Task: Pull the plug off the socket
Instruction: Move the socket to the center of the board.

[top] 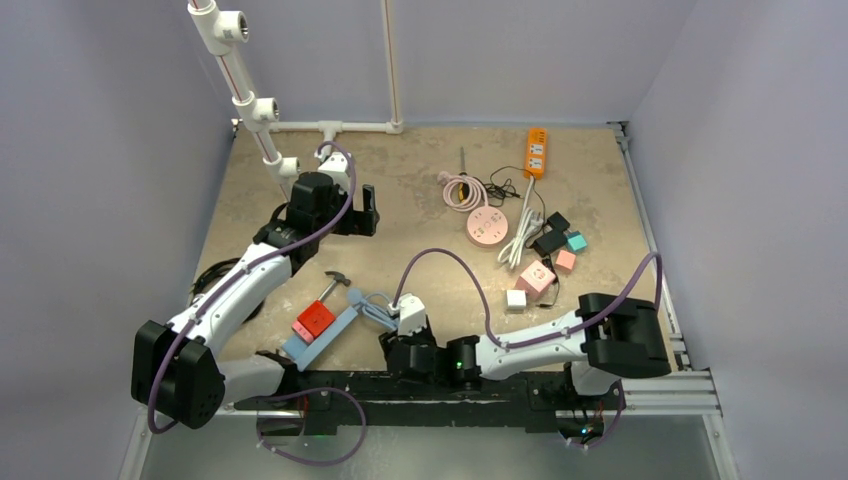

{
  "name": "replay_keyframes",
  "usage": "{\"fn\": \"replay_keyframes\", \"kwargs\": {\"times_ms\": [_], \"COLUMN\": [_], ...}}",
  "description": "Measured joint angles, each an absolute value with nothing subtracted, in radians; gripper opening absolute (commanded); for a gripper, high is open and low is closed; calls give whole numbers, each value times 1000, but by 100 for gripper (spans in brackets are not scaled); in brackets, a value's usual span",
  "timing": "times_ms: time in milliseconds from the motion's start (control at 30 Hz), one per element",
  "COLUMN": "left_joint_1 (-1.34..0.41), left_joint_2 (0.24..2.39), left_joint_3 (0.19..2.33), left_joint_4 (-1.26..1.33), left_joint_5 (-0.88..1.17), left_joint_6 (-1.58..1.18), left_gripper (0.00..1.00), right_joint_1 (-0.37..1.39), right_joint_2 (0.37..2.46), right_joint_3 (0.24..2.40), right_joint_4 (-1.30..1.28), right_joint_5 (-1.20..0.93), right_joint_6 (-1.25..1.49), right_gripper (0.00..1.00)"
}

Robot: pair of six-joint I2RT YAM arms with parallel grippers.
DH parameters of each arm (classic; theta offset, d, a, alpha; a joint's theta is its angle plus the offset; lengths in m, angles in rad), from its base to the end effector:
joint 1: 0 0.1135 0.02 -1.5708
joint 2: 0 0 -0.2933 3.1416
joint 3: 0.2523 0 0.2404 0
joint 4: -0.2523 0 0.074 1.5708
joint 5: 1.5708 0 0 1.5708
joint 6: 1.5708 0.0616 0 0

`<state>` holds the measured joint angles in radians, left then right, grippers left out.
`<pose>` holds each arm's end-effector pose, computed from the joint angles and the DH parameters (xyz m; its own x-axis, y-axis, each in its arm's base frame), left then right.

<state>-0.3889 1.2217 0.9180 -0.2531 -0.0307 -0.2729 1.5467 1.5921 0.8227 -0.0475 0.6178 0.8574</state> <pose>0.2550 -0.1025 0.3051 -0.5666 -0.0590 -0.8219 0.2100 0.9542 -0.2132 0.0434 0.3193 0.1973 -0.6205 -0.1624 -0.7672 -0.5137 0.8233 0.2412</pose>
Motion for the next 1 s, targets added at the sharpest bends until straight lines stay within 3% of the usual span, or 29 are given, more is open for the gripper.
{"fn": "replay_keyframes", "kwargs": {"times_ms": [400, 700, 833, 1000], "left_joint_1": [-389, -389, -389, -389], "left_joint_2": [1222, 1222, 1222, 1222], "left_joint_3": [918, 918, 918, 917], "left_joint_4": [-254, -256, -256, -255], "left_joint_5": [-30, -29, -22, -10], "left_joint_6": [-273, -273, -273, -273], "left_gripper": [99, 99, 99, 99], "right_joint_1": [1546, 1485, 1360, 1143], "right_joint_2": [1776, 1781, 1698, 1587], "right_joint_3": [950, 965, 883, 807], "right_joint_4": [-174, -218, -142, -80], "right_joint_5": [678, 695, 608, 531], "right_joint_6": [883, 896, 835, 733], "right_gripper": [54, 6, 0, 0]}}
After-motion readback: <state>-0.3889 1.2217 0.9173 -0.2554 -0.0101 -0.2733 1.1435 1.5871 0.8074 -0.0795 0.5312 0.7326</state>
